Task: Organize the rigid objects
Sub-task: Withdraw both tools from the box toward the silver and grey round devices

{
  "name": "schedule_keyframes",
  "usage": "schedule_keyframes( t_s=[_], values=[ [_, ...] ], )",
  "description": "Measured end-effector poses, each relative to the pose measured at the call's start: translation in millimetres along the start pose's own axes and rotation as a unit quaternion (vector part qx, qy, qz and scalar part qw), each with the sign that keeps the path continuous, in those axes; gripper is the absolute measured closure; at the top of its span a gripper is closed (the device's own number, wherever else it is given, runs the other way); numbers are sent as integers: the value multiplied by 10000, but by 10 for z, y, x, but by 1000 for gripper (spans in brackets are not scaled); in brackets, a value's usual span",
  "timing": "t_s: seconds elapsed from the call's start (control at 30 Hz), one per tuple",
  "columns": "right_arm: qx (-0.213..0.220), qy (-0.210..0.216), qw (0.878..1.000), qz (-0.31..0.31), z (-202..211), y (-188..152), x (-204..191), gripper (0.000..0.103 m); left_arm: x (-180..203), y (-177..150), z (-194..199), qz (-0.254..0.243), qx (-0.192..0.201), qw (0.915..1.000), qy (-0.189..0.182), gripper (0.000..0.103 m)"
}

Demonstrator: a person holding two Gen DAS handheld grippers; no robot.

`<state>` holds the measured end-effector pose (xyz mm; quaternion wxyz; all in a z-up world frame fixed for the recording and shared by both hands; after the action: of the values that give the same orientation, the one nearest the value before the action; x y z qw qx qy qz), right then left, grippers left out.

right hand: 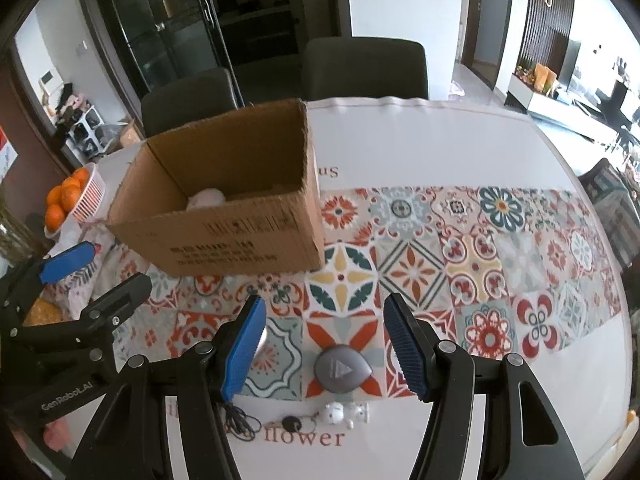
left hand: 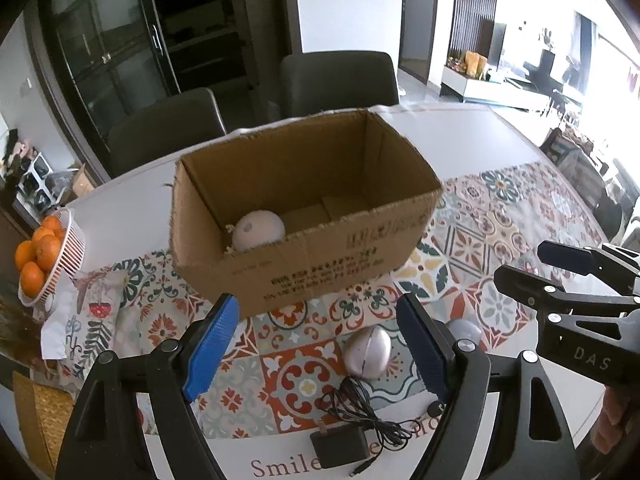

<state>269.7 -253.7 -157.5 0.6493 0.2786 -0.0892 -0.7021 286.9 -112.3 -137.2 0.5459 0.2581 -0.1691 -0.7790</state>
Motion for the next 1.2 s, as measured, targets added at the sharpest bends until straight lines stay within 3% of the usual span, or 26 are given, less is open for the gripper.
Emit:
schedule_keyframes(
  t_s=[1.2],
  values=[
    [-1075, 127, 9941, -80, -765, -720, 260, 41, 491, -826, -805, -746, -1146, 9894, -497, 22]
  ],
)
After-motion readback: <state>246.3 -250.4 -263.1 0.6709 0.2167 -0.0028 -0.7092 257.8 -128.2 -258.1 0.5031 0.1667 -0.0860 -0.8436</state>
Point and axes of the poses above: each gripper's, at about its wrist camera, not at the fingertips, and z roughly against the way its jaws point, x to its right, y to its top, the point moved 8 cm from there along -z, roughly the way its jaws point, and after that the axes turned 10 degrees about y, right-handed, at the moved point
